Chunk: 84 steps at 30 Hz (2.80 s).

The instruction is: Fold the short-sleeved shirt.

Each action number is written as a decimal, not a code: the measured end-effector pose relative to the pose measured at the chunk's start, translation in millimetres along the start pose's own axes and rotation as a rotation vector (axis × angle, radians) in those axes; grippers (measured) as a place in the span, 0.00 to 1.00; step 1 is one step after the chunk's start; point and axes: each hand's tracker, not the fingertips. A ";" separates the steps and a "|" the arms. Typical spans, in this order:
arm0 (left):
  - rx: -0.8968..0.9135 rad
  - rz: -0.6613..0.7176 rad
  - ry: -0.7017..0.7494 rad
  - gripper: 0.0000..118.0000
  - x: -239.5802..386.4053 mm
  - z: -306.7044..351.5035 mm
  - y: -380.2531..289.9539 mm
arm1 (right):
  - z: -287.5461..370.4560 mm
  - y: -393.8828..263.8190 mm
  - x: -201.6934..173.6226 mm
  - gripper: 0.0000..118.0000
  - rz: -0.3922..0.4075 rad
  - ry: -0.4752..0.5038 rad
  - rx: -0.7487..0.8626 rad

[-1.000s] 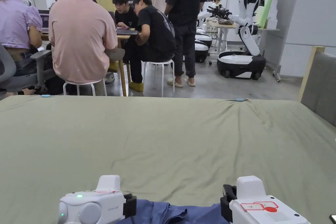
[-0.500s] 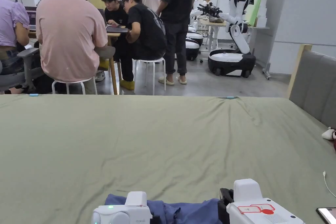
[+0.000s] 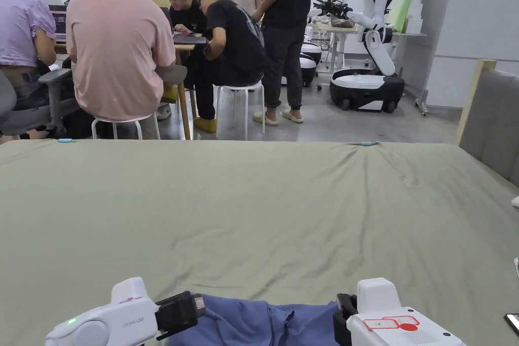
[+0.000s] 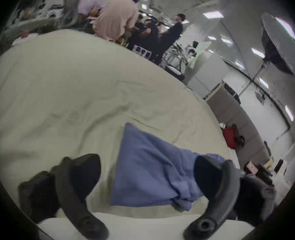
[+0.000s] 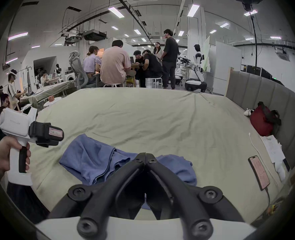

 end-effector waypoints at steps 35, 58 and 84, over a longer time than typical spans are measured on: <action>0.140 -0.448 0.207 0.10 101.0 7.9 -1.6 | 10.2 -15.2 12.5 0.00 -0.049 -0.031 -0.015; 0.089 -0.221 -0.051 0.79 129.7 -7.5 -16.3 | 16.0 -28.8 21.5 0.00 -0.111 -0.006 -0.007; -0.028 0.004 -0.156 0.00 55.4 -11.4 -46.7 | -80.8 -23.0 -8.4 0.00 -0.338 0.307 -0.181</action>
